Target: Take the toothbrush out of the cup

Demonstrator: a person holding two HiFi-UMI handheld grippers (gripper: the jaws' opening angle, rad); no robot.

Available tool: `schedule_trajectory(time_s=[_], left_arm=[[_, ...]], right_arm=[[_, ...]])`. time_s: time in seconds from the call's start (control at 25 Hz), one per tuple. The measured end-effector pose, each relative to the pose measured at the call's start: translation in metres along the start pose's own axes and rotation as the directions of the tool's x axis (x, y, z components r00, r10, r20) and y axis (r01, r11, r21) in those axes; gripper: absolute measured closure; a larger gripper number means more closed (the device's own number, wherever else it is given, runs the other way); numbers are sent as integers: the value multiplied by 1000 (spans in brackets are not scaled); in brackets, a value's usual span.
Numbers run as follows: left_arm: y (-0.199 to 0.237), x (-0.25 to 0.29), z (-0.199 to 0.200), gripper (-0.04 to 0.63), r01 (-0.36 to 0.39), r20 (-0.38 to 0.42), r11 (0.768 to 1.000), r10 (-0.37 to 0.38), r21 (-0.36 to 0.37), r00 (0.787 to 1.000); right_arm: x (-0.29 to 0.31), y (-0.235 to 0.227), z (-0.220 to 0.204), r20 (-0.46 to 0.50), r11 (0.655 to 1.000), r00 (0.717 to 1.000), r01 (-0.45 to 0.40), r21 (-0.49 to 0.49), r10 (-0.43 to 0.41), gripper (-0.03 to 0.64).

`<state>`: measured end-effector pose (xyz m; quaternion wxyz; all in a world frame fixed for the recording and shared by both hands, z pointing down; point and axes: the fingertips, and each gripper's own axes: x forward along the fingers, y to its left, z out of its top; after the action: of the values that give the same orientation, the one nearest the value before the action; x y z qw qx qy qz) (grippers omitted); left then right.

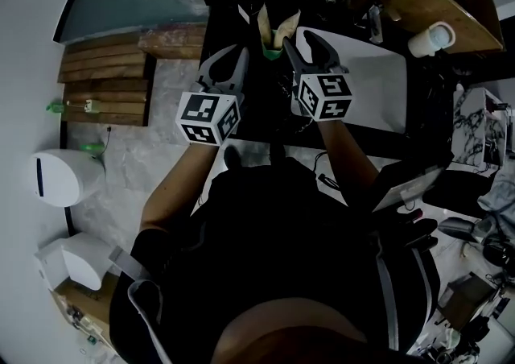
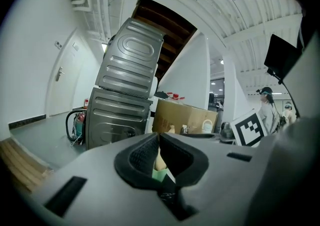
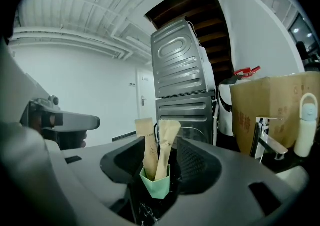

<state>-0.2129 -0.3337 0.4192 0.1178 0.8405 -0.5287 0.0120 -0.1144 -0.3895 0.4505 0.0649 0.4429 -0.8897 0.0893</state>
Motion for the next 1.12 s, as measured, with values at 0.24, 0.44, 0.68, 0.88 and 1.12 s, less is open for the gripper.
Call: schedule_trajectory(time_s=[0.24,0.44,0.68,0.88,1.12], left_arm=[[0,6,-12,589,-20,-20,1000,21,11,1000],[3,12,-22,588,-62,-39,998,63,19,997],[4,14,-26,586,-95,-35,995,95,8,995],[8,13,-31,586,-117,-33,993,117,-6,993],[6,15,-36,586,-117,-47,993,116,-22,992]], right_arm=[[20,-6,-12,-18,1000,999,-30,2,30,424],[38,-11,-27,-43,998,997,-69,-1,69,410],[55,-14,-37,-58,995,993,-103,0,103,410],[61,-12,-44,-55,993,991,-119,8,119,411],[63,-15,-47,-49,991,990,-131,25,132,520]])
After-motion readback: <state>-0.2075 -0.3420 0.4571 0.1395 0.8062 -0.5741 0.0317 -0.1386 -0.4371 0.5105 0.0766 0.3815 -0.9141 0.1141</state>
